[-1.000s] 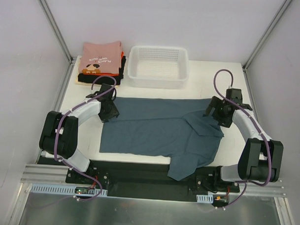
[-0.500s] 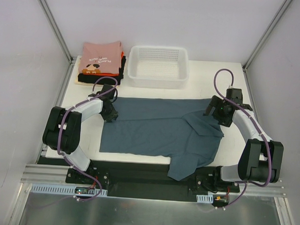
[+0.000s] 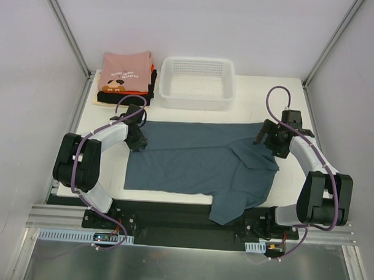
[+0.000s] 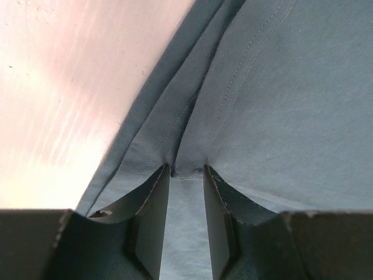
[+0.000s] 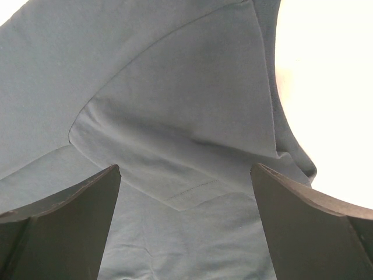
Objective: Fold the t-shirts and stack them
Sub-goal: Fold the tshirt
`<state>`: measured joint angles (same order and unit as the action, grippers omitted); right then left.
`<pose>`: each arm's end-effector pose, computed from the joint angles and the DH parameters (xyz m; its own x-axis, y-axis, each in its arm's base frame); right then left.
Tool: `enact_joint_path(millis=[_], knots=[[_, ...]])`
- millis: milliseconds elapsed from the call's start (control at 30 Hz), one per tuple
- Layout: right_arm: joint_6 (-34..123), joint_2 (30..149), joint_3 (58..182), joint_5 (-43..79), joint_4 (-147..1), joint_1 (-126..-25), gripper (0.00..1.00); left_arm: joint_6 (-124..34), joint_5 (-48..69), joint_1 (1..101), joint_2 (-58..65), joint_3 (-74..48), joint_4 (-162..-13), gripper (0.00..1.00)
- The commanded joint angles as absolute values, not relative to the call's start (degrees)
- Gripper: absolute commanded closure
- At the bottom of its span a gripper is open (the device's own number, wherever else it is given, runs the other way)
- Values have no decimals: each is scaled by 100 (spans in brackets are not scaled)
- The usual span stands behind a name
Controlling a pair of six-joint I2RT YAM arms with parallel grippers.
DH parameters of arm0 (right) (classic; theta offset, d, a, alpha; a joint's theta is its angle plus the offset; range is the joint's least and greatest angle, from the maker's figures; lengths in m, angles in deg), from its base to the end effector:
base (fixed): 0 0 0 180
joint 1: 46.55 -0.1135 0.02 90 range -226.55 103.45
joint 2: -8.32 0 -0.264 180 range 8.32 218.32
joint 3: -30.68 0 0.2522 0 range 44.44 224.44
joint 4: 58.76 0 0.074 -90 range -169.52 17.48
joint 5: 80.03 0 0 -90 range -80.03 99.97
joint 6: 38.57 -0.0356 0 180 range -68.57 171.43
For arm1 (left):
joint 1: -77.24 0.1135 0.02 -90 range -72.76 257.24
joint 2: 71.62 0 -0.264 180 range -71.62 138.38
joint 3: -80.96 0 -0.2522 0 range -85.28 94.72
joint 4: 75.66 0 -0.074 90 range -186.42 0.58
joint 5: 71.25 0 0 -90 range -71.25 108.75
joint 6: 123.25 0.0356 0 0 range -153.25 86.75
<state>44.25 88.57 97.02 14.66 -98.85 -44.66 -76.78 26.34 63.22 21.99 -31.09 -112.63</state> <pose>0.2844 -0.0065 0.2245 -0.8041 0.1512 -0.5749 0.0860 0.9865 0.1391 0.3060 -0.0716 0.1707 -0.7495 -0.5165 -0.4141 -0.4620 0.8561 -0.2316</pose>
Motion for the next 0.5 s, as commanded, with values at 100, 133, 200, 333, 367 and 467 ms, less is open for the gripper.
enact_joint_path(millis=[100, 133, 200, 333, 367, 467], knots=[[4510, 8856, 9718, 1357, -9889, -4479, 2, -7667, 2649, 6344, 2005, -2903, -11333, 70], [4510, 8865, 9718, 1349, -9889, -4471, 2, -7675, 2639, 6344, 2031, -2868, -11333, 71], [4519, 8883, 9727, 1322, -9924, -4471, 2, -7675, 2674, 6344, 2102, -2815, -11333, 71], [4518, 8935, 9762, 1261, -9959, -4479, 2, -7675, 2666, 6344, 2251, -2736, -11333, 75], [4519, 8962, 9771, 1261, -9968, -4471, 2, -7667, 2657, 6344, 2304, -2719, -11342, 78], [4519, 8988, 9771, 1252, -9976, -4471, 2, -7666, 2639, 6344, 2357, -2692, -11333, 81]])
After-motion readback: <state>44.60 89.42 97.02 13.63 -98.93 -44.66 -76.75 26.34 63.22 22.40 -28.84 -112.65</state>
